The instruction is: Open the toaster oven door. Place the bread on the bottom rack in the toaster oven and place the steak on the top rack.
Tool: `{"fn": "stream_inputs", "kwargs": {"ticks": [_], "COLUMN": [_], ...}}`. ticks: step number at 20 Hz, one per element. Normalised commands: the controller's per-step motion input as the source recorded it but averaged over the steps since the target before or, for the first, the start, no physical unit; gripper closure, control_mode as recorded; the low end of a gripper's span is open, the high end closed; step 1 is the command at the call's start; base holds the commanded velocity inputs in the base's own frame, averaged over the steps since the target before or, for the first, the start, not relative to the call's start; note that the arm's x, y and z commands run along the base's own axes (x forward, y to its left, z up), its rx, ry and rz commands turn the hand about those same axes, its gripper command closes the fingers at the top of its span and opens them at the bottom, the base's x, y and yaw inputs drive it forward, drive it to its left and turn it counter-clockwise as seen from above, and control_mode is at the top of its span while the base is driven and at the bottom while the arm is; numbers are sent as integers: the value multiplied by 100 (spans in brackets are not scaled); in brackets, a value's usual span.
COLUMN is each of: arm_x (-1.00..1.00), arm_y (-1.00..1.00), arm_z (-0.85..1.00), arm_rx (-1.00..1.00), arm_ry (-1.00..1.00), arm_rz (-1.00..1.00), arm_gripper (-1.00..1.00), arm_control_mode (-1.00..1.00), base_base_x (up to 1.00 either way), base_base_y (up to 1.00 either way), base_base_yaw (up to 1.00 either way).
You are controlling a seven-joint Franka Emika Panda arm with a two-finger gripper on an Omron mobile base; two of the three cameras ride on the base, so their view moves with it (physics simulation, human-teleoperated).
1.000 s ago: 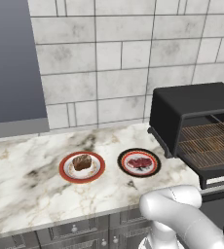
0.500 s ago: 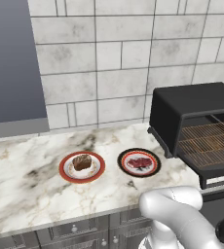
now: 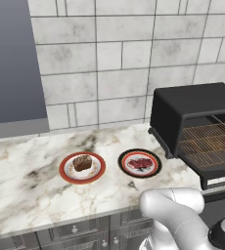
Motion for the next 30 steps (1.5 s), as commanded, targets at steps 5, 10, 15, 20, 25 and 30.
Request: {"fn": "stream_inputs", "kwargs": {"ticks": [5,10,15,20,25,30], "arm_x": [-14,0,-5,-11,-1,-16], "arm_y": [-3,0,4,9,11,22], "arm_z": [45,50,18,3,7,11], "arm_rx": [5,1,9,14,10,1], "arm_ry": [18,31,31,28,13,2], "arm_rz": [-7,-3,0,0,0,0], "arm_gripper": [-100,-100,-100,-100,-100,-100], "arm_control_mode": [-100,-100,-100,-100,-100,-100], "base_base_x": [0,0,0,0,0,0], "base_base_y": [0,0,0,0,0,0], "base_base_yaw": [0,0,0,0,0,0]}}
